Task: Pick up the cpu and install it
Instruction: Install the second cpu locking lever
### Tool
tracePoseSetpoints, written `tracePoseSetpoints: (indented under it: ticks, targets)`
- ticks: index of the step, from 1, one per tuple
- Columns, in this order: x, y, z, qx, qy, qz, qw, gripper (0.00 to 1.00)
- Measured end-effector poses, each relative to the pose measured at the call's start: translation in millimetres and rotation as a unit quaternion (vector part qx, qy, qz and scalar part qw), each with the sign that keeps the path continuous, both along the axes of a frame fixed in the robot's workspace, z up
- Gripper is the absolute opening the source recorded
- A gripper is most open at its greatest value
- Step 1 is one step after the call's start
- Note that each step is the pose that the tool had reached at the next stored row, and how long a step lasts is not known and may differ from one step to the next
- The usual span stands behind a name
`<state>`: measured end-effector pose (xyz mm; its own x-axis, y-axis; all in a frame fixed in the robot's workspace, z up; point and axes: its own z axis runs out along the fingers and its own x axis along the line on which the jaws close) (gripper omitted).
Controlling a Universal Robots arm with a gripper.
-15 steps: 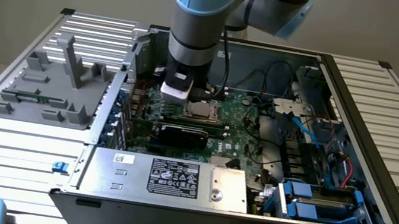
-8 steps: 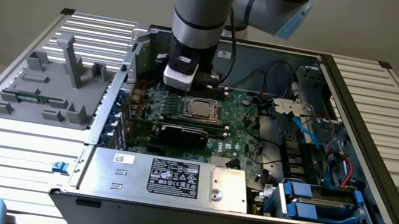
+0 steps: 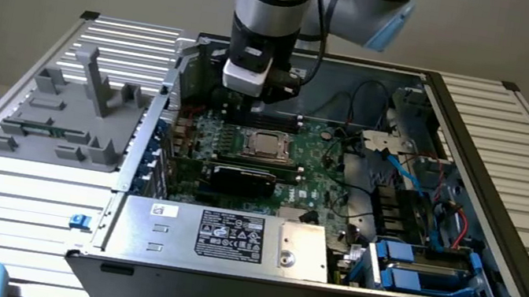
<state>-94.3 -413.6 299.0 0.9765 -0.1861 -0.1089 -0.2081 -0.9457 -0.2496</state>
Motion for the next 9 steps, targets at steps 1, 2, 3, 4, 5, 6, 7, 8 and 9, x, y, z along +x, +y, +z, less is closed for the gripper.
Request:
tracePoseSetpoints:
  ticks: [1,2,3,4,5,6,7,8,9]
  targets:
    - [0.0,0.0,0.2,-0.0002,0.0001,0.000,1.0000,0.11]
    - [0.0,0.0,0.1,-0.0004,0.0001,0.000,1.0000,0.11]
    - [0.0,0.0,0.2,-0.0004,0.0002,0.000,1.0000,0.11]
    - [0.0,0.0,0.2,-0.0005,0.0002,0.000,1.0000,0.11]
    - [0.1,0.0,0.3,-0.0006,0.0003,0.000,1.0000,0.11]
    - [0.1,0.0,0.3,-0.0006,0.0002,0.000,1.0000,0.11]
    - [0.1,0.0,0.3,-0.0006,0.0002,0.000,1.0000,0.11]
    - [0.1,0.0,0.3,-0.0006,0.0002,0.000,1.0000,0.11]
    - [0.1,0.0,0.3,-0.0006,0.0003,0.000,1.0000,0.11]
